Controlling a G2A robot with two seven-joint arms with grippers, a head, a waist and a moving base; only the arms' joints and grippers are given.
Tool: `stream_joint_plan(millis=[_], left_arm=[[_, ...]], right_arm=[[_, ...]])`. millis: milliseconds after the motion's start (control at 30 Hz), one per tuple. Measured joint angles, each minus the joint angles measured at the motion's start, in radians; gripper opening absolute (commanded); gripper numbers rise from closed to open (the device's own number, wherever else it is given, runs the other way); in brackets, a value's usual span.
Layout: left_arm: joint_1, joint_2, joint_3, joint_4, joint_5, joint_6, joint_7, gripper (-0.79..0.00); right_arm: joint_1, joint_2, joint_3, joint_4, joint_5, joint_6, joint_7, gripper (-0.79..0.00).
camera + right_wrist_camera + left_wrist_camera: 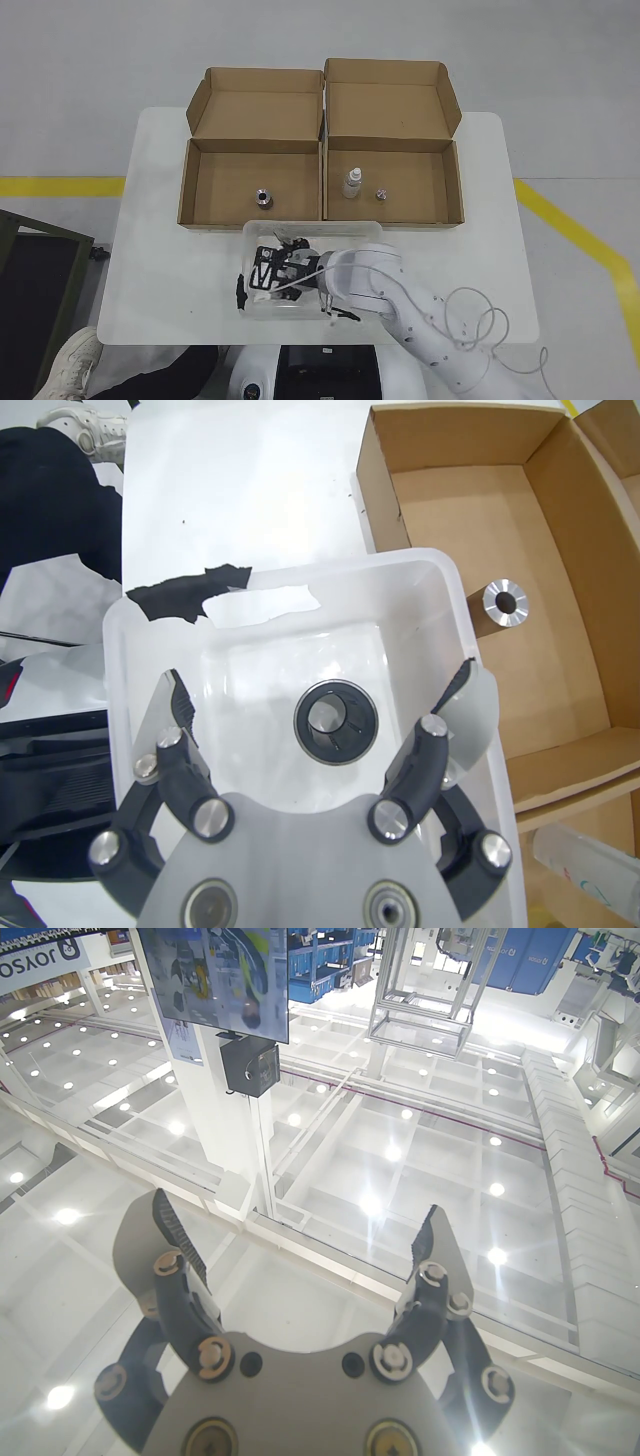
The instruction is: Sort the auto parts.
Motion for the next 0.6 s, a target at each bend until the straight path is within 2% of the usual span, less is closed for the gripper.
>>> stream_joint_plan(millis=[200, 333, 533, 600], left_arm=[[0.000, 0.000, 0.000, 0.000, 0.000, 0.000, 0.000, 0.000], [0.000, 0.000, 0.000, 0.000, 0.000, 0.000, 0.000, 0.000], [0.000, 0.000, 0.000, 0.000, 0.000, 0.000, 0.000, 0.000], [0.000, 0.000, 0.000, 0.000, 0.000, 0.000, 0.000, 0.000]], right_arm=[[0.002, 0.002, -0.001, 0.023, -0.021, 0.019, -0.004, -0.012], [0.013, 0.001, -0.002, 0.054, -0.027, 0.032, -0.008, -0.089], [0.022, -0.001, -0.007, 0.086, -0.028, 0.048, -0.017, -0.308], [0.023, -0.002, -0.009, 0.093, -0.028, 0.049, -0.019, -0.332]])
